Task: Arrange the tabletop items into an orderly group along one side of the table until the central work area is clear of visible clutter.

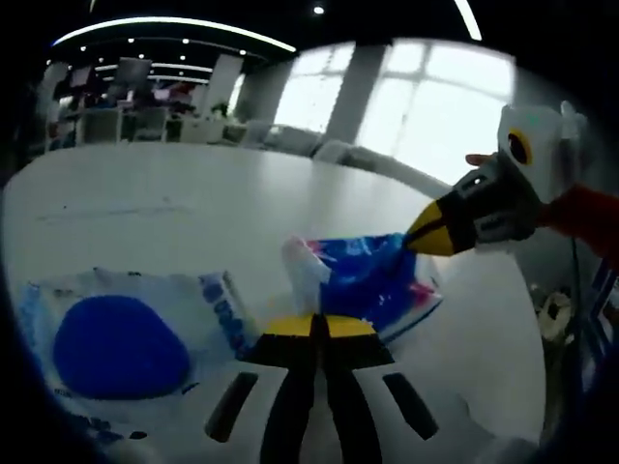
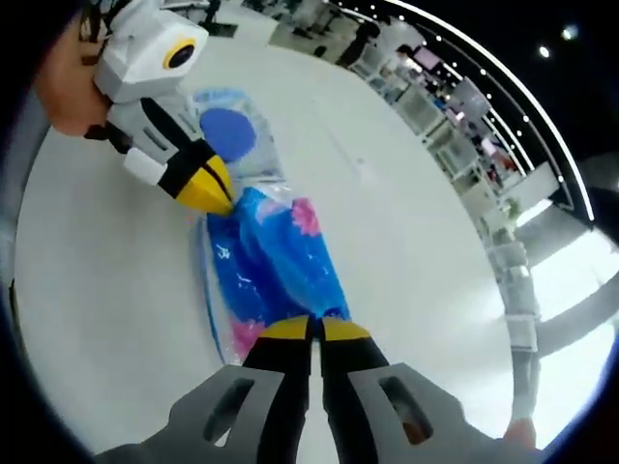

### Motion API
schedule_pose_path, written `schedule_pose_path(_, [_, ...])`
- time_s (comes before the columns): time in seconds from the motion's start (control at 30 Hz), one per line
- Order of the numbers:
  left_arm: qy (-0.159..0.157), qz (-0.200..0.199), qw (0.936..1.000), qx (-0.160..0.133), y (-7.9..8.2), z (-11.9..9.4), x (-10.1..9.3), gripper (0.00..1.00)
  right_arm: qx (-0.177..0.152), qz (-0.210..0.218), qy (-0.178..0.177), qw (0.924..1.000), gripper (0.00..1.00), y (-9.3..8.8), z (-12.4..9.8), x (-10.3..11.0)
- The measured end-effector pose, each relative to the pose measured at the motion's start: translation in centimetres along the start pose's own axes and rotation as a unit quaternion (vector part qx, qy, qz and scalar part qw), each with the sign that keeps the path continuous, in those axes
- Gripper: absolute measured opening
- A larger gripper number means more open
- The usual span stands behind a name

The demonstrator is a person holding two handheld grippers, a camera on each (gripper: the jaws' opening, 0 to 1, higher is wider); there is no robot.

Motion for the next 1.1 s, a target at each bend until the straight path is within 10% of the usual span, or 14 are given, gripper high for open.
schedule_pose_path(1.1, [0.026, 0.017, 0.9993, 0.021, -1.2, 1.2, 0.5, 0.04, 0.009, 0.001, 0.014, 0.9999, 0.04, -1.2, 3.6, 0.6])
Point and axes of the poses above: the point that each gripper's makers call its tool centre point, and the gripper's own axes: z roughly forward along the fingers, x roughly to its left, y roughly out of its top, the point moved 1 cm from there along -z, roughly backward along the fingers, and after that the axes turned 11 degrees about -z, right-handed, at the moved point
